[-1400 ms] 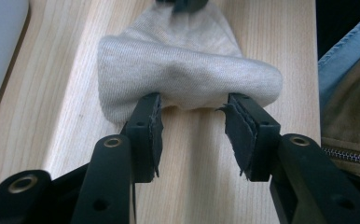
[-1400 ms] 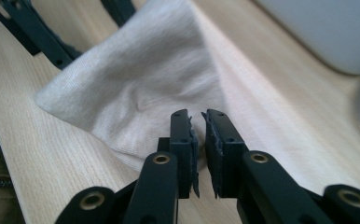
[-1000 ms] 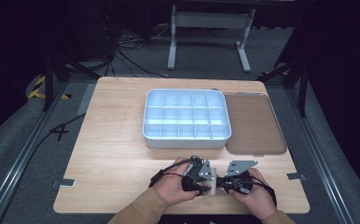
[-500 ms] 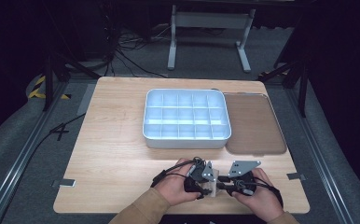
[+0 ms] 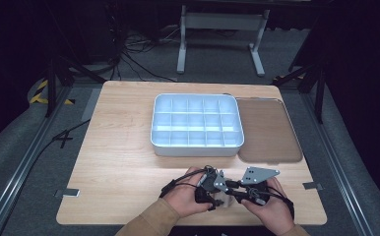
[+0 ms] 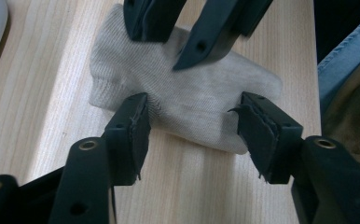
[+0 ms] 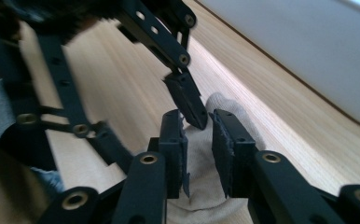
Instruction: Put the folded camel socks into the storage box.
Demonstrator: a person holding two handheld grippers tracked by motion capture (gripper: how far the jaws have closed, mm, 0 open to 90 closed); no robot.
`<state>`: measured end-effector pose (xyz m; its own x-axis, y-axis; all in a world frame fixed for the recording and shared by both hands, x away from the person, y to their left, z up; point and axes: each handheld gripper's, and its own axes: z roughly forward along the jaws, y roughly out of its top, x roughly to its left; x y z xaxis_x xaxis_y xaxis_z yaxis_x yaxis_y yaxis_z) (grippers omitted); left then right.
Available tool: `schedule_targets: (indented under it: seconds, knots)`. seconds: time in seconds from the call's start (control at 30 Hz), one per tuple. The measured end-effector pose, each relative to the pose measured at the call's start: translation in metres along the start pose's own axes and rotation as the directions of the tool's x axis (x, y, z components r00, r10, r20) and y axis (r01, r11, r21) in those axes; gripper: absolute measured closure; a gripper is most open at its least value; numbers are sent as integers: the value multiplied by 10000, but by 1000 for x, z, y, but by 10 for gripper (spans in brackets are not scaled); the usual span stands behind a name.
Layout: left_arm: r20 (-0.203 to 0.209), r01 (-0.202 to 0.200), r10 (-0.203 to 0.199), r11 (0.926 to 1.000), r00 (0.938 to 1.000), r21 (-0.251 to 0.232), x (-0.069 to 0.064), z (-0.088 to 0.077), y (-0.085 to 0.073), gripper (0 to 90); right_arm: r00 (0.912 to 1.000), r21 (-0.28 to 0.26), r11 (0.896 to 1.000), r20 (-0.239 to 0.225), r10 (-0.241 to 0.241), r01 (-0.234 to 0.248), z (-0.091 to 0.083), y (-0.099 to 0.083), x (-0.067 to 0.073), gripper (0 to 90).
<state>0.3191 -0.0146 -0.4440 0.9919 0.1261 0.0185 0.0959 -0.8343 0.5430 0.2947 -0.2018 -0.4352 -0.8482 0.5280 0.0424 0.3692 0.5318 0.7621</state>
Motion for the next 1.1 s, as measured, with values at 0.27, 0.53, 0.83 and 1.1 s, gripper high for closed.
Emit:
schedule_targets:
  seconds: [0.27,0.53,0.83,1.1]
  knots:
    - [38,110,-110,9999,9999,-3,0,0,0,403,9973,627,9980,738,63,-110,6,-9,-3,669]
    - [266,277,-277,9996,9993,9,0,2,-2,378,9909,911,9916,1068,823,-922,13,-17,-10,511]
    - [231,394,-396,9992,9989,96,2,-3,-6,379,9802,855,9782,745,1833,-1894,16,-21,-19,491]
    - [-10,486,-486,9988,9988,-24,1,-9,-11,380,9698,951,9654,472,2391,-2427,19,-22,-24,487]
